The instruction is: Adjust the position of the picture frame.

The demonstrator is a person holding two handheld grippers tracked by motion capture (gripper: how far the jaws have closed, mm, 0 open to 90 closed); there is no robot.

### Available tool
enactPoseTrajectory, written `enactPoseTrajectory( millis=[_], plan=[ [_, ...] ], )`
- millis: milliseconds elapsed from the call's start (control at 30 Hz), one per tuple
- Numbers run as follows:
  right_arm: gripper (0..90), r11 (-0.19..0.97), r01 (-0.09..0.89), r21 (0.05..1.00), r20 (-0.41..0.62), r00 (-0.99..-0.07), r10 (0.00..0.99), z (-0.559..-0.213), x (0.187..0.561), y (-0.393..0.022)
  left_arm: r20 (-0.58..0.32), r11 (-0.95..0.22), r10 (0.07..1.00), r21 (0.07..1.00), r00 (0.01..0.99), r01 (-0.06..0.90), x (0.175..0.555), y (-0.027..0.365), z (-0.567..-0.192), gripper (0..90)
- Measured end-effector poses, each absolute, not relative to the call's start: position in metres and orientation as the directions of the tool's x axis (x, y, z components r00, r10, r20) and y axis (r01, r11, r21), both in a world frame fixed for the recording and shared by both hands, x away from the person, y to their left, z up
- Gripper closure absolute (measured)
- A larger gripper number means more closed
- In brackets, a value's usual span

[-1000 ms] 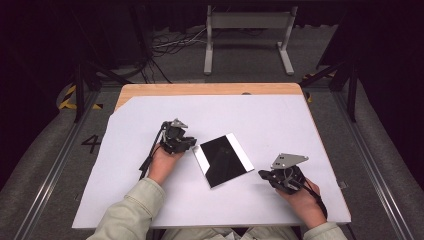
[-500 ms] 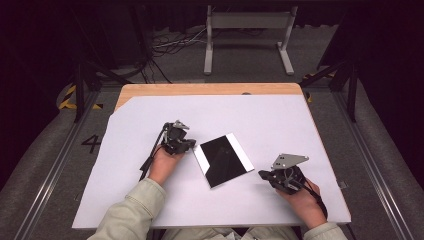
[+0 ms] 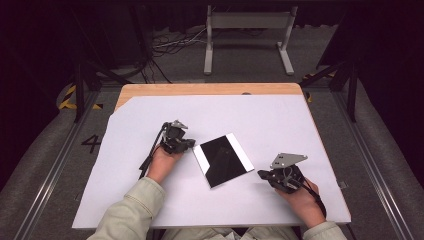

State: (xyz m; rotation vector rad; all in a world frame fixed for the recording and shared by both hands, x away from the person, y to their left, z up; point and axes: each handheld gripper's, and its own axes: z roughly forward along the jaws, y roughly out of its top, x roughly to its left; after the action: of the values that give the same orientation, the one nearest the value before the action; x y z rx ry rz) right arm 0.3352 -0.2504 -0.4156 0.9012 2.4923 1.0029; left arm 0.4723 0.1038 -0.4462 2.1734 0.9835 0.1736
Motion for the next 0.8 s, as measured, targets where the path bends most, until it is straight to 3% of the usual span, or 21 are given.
enactPoseTrajectory(
  millis=[500,800],
  plan=[
    [90.0,0.544,0.444,0.712,-0.04,-0.748,0.663,-0.413,0.338,-0.255,-0.17,-0.519,0.634,0.631,0.755,0.577,0.458,0.095,-0.442,90.0],
    [90.0,0.522,0.511,0.683,-0.022,-0.7,0.713,-0.417,0.346,-0.265,-0.14,-0.612,0.577,0.578,0.804,0.54,0.436,0.088,-0.436,90.0]
  ],
)
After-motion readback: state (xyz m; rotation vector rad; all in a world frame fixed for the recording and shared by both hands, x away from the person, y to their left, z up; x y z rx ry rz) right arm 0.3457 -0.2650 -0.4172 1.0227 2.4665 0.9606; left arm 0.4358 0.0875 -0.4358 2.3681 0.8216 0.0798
